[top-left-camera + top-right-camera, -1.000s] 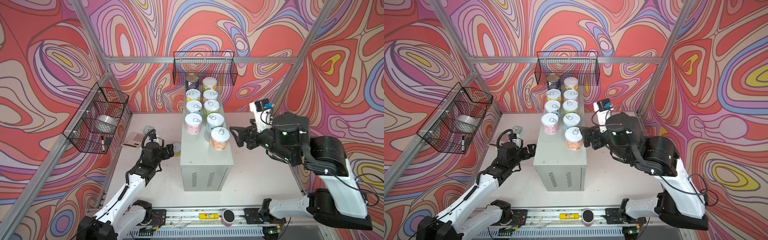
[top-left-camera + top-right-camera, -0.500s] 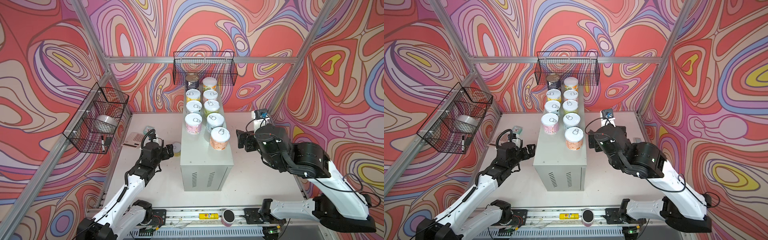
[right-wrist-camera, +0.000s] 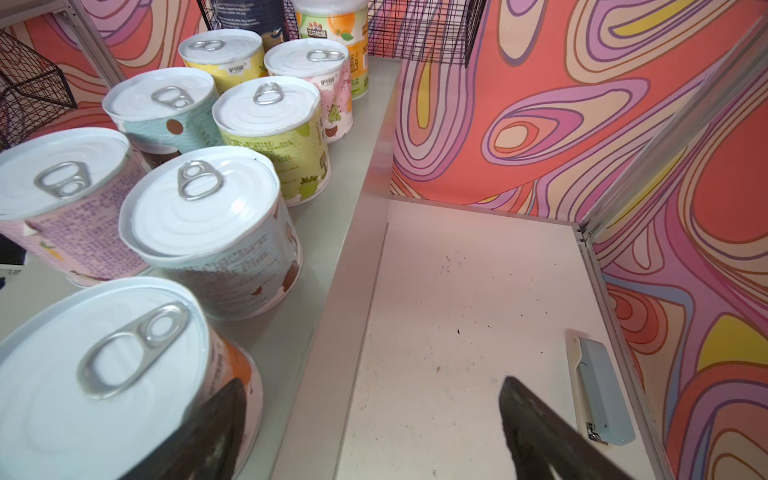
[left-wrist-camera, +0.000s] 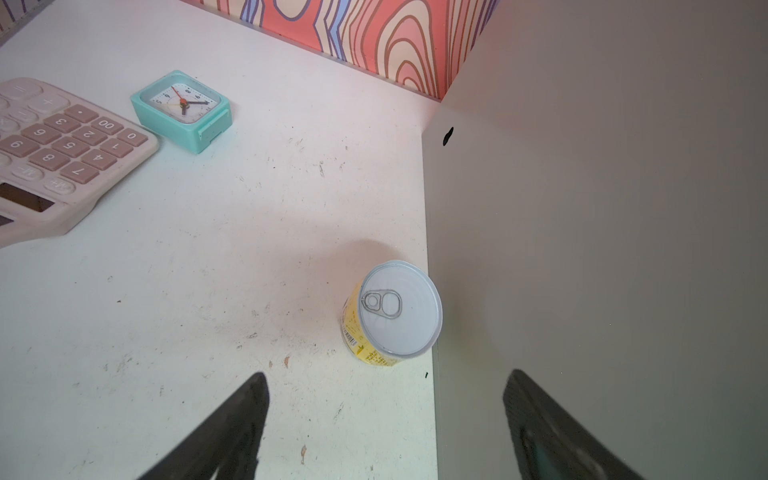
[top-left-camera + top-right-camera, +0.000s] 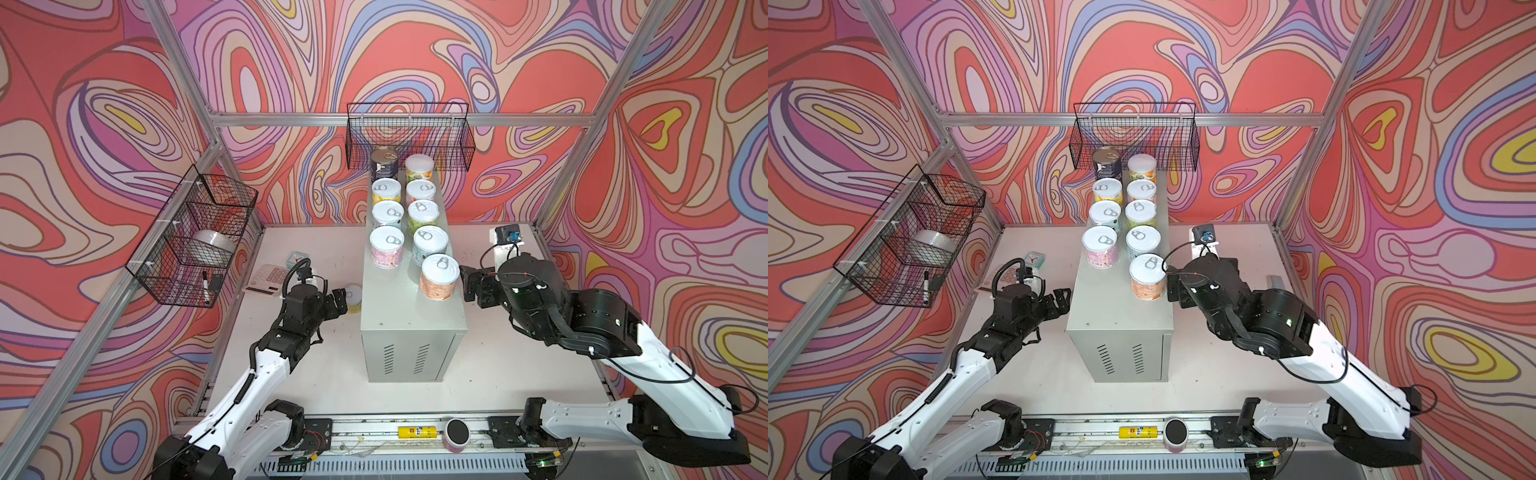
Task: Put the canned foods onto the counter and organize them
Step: 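Open the right gripper and withdraw it from the placed can, then lower the left gripper around the small yellow can while the right arm draws back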
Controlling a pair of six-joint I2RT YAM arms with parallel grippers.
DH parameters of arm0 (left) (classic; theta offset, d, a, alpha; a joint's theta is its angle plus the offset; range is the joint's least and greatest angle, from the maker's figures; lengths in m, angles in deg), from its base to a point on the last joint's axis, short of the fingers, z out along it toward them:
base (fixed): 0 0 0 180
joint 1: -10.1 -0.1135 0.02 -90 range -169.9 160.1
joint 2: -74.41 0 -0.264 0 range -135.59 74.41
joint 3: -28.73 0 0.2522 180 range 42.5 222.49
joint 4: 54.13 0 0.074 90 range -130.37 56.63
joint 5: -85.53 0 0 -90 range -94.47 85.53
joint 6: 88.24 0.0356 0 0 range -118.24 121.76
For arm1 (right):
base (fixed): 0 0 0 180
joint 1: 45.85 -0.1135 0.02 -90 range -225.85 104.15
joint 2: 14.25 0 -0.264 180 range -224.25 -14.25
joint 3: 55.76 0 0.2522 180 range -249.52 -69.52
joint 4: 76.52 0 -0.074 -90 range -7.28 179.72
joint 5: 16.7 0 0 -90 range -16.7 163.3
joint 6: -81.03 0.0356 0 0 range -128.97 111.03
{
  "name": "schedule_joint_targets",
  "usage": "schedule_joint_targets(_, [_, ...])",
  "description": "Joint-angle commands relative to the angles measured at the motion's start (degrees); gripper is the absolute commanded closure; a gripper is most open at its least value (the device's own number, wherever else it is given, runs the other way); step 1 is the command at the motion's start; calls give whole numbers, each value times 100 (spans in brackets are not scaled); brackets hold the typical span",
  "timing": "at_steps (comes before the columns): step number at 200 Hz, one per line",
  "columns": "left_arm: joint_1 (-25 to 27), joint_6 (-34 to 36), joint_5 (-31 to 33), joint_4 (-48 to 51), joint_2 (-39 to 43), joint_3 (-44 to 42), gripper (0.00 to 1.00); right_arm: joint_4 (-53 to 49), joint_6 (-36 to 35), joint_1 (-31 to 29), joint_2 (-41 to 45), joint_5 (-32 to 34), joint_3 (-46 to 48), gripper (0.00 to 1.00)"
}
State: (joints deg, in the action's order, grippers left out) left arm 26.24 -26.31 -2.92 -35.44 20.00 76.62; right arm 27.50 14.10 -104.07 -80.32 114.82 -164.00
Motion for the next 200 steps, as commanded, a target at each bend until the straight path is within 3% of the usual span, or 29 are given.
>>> schedule_joint_targets(1, [28,-5,54,49,45,-54,10,154,-61,-6,-60,-51,-28,2])
schedule_joint_targets(48, [29,26,118,-4,38,-109,10,6,-87,-6,-65,80,-90,2])
schedule_joint_targets(78, [29,15,156,-49,5,-162,9,-447,272,2,-22,963,-224,2])
schedule_joint_targets(94, [24,22,171,-88,-90,-186,9,-90,399,141,326,1163,133,3])
schedule_joint_targets(120, [28,-27,78,-372,-332,-282,7,1156,413,1117,1147,162,1206,6])
schedule_joint_targets(155, [21,81,-225,-864,-740,-401,2,1326,410,2399,921,-1464,1382,5])
schedule_joint_targets(200, [21,277,-669,-1798,-1501,-693,0,1700,233,2746,524,-1729,1637,5])
